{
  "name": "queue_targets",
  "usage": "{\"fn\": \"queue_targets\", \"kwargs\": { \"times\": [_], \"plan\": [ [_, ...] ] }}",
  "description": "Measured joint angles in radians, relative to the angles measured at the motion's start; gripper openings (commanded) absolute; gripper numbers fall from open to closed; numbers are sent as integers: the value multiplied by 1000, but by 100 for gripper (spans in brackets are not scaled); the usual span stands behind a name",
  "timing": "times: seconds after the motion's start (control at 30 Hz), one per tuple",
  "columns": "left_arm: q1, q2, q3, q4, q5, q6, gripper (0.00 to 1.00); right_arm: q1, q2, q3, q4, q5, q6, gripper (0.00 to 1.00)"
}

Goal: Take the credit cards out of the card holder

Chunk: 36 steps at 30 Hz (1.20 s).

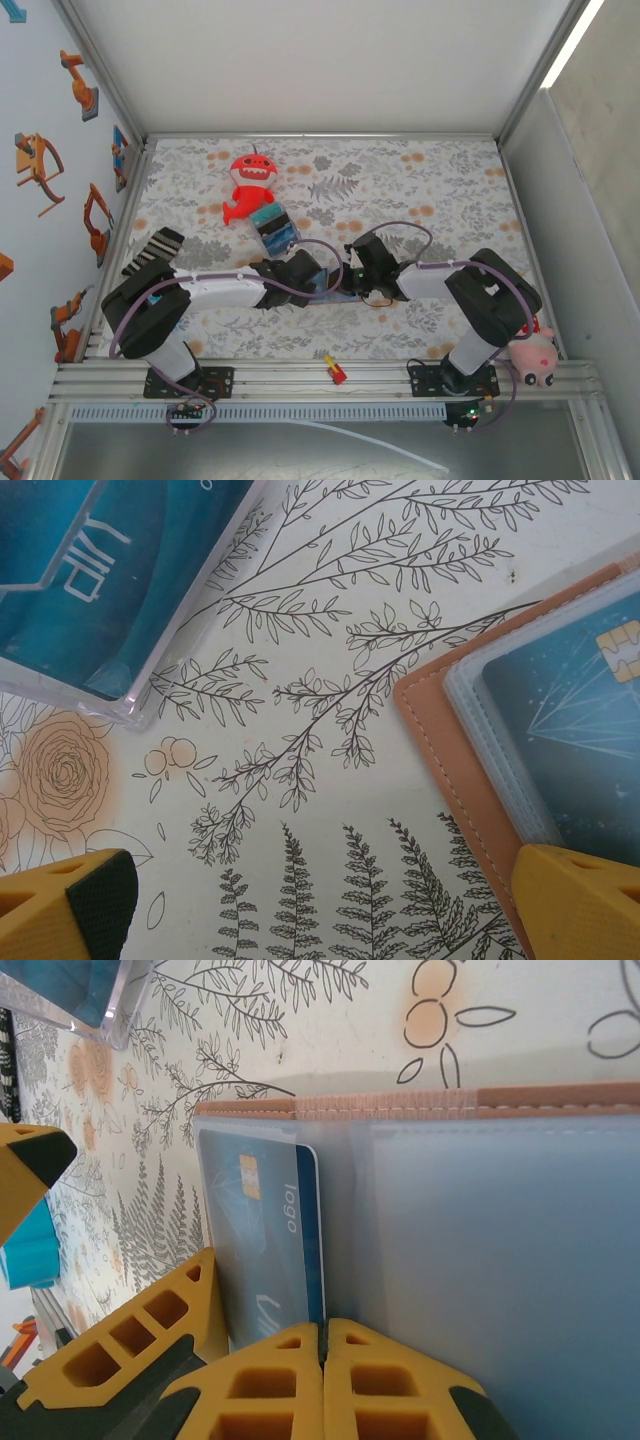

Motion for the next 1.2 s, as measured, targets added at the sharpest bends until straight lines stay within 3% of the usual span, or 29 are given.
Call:
{"fn": "queue_targets", "kwargs": {
  "times": [1.2],
  "plan": [
    [-8,-43,1,23,-5,77,97,-28,-98,60,-316,92,-154,0]
  ]
}}
